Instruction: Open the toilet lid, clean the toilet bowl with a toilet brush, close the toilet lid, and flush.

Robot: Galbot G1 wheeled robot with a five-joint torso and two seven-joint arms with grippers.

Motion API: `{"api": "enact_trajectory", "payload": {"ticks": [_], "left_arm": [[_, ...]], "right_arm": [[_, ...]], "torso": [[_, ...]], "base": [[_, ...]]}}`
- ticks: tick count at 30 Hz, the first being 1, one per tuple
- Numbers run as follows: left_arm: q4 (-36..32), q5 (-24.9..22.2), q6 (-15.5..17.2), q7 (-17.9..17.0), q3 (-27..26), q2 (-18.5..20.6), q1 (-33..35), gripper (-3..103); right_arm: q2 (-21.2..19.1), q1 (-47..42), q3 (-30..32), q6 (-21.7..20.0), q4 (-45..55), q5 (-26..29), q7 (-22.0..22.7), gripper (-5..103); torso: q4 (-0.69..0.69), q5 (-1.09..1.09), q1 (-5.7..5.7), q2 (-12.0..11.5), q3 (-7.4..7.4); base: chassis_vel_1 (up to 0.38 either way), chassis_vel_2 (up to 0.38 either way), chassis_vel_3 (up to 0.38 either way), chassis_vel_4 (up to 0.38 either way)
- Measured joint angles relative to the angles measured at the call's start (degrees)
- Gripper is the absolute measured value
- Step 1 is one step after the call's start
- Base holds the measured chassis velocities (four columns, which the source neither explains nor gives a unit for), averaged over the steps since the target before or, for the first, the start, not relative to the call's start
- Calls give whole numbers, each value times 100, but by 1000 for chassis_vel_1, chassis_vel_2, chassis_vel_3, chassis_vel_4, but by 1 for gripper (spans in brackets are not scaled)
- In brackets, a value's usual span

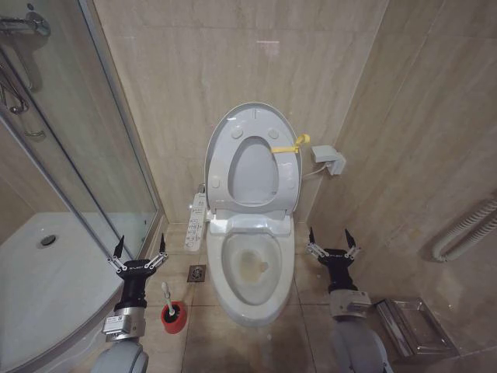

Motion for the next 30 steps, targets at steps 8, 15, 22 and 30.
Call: {"api": "enact_trajectory", "payload": {"ticks": [8,15,22,30], "left_arm": [[0,0,0,0,0,0,0,100],[0,0,0,0,0,0,0,100],[0,0,0,0,0,0,0,100],[0,0,0,0,0,0,0,100]], "right_arm": [[-2,2,0,-3,-3,2,3,100],[-3,4,0,-6,-4,4,3,100],[-3,4,0,-7,-4,6,4,100],[-3,5,0,-7,-5,8,4,100]], "torso": [[0,0,0,0,0],[0,0,0,0,0],[0,0,0,0,0],[0,0,0,0,0]], "base": [[0,0,0,0],[0,0,0,0],[0,0,0,0],[0,0,0,0]]}}
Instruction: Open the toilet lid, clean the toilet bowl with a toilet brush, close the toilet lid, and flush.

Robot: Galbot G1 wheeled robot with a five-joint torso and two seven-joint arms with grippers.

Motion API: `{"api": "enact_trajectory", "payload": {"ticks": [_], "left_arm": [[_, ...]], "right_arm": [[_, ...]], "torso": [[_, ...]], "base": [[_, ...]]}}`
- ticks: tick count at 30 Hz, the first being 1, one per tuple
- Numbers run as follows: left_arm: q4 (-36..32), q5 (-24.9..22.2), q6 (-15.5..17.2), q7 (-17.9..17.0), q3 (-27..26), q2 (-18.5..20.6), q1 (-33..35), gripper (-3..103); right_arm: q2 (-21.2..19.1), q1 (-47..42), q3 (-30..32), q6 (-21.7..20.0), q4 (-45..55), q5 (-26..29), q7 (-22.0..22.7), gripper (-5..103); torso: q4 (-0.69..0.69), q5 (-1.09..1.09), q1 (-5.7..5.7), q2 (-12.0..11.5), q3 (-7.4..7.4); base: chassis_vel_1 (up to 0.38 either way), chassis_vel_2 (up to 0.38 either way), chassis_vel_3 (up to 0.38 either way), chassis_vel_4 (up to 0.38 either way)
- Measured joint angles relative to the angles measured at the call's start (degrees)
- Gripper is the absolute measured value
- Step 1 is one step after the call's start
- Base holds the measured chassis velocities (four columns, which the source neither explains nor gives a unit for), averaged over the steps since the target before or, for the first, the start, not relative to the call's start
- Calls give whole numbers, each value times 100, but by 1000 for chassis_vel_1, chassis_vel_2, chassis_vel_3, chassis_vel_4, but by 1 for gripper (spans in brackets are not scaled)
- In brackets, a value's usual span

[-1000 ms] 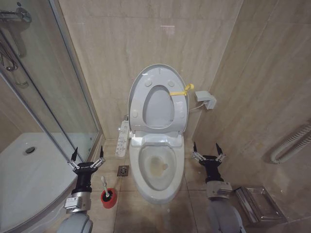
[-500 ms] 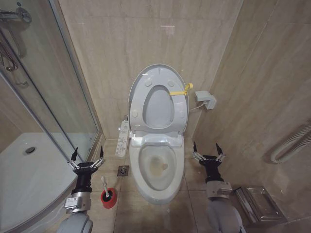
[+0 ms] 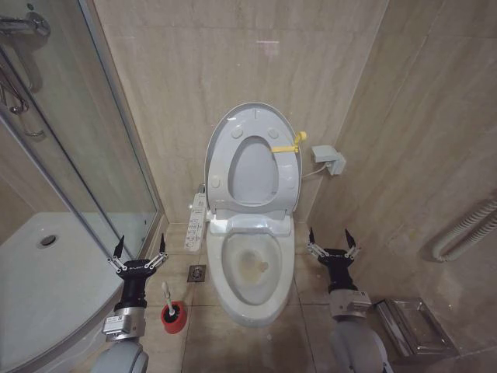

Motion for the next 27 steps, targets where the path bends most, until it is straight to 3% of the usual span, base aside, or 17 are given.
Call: {"api": "enact_trajectory", "payload": {"ticks": [27], "left_arm": [[0,0,0,0,0,0,0,100]], "right_arm": [[0,0,0,0,0,2,0,100]], "torso": [[0,0,0,0,0]], "base": [[0,0,0,0]]}}
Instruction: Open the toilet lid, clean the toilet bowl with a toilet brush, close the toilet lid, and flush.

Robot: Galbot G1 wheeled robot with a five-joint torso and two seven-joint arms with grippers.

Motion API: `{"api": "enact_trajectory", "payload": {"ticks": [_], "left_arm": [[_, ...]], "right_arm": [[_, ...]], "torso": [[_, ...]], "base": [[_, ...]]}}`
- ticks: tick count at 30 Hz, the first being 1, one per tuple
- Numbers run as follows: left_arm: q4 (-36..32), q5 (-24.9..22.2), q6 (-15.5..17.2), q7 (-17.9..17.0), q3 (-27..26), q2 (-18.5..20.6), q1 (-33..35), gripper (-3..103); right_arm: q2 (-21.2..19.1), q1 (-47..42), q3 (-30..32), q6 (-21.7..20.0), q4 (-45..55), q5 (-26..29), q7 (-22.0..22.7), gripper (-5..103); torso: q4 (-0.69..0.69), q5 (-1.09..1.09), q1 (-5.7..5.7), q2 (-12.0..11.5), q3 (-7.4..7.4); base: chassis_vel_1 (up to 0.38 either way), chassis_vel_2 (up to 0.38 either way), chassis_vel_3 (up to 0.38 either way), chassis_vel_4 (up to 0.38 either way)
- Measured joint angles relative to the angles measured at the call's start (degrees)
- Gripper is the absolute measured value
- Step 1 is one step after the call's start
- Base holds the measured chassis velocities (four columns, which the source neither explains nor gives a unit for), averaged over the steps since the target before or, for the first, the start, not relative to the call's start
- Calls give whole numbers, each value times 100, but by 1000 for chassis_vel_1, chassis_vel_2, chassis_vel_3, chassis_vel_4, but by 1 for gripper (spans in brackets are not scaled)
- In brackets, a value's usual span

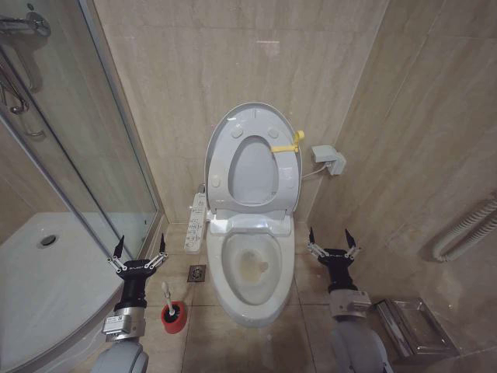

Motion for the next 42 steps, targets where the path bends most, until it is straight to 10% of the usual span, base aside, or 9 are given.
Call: {"api": "enact_trajectory", "payload": {"ticks": [20,33,42], "left_arm": [[-2,-20,46,7,0,0,-8,100],[-441,-1161,2111,692,-25,123,-452,100],[-369,-1086,1929,818,-78,135,-497,100]], "right_arm": [[0,0,0,0,0,1,0,100],[0,0,-1,0,0,0,0,100],[0,0,0,0,0,0,0,100]], "torso": [[0,0,0,0,0],[0,0,0,0,0],[0,-1,0,0,0]], "base": [[0,0,0,0],[0,0,0,0],[0,0,0,0]]}}
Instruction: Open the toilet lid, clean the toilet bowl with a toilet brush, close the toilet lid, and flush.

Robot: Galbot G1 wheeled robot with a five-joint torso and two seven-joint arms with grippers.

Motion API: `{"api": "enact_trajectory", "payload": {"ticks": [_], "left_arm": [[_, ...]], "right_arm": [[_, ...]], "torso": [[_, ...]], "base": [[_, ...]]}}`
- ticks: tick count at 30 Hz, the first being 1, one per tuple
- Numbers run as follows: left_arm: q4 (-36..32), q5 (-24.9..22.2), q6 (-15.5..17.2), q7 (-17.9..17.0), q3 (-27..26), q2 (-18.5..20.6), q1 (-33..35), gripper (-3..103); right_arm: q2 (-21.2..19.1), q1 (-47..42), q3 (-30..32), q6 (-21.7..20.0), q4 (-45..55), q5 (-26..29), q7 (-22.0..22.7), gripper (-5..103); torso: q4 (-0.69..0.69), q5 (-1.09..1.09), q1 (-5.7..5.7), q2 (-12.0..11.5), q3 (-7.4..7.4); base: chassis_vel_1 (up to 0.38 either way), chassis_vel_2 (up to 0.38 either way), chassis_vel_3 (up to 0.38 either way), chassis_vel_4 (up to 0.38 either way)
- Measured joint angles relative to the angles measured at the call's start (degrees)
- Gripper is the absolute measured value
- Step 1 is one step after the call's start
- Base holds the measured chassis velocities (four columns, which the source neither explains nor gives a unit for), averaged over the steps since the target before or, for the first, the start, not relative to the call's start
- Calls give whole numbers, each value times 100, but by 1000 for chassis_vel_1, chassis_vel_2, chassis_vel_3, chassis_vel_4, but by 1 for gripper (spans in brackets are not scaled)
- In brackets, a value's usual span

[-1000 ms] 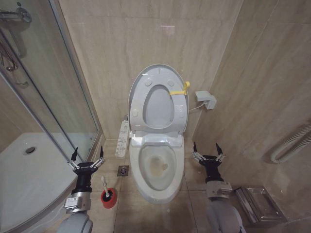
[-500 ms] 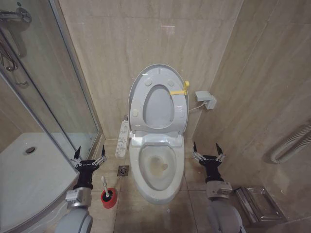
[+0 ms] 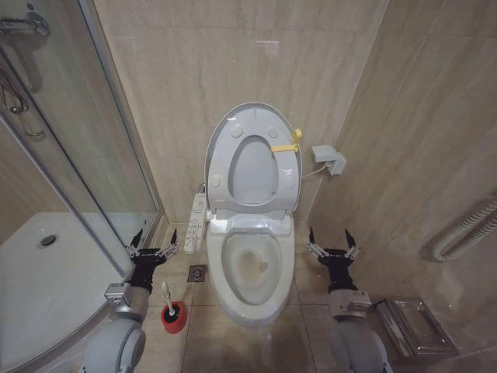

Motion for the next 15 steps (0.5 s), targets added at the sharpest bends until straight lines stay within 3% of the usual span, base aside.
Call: {"api": "enact_trajectory", "payload": {"ticks": [4,10,13,15], "left_arm": [[-191,64,-326,-55,-72,9,9,100],[-1089,-7,-401,-257,-308,98,131,100],[-1022,37,-567,-294,-337,81,275,100],[-683,175,-852,-338,-297,14,378,100]], "right_arm": [[0,0,0,0,0,0,0,100],[0,0,0,0,0,0,0,100],[0,0,0,0,0,0,0,100],[0,0,0,0,0,0,0,100]], "torso": [[0,-2,0,0,0],[-1,2,0,0,0],[0,2,0,0,0],[0,-2,0,0,0]], "base": [[0,0,0,0],[0,0,0,0],[0,0,0,0],[0,0,0,0]]}}
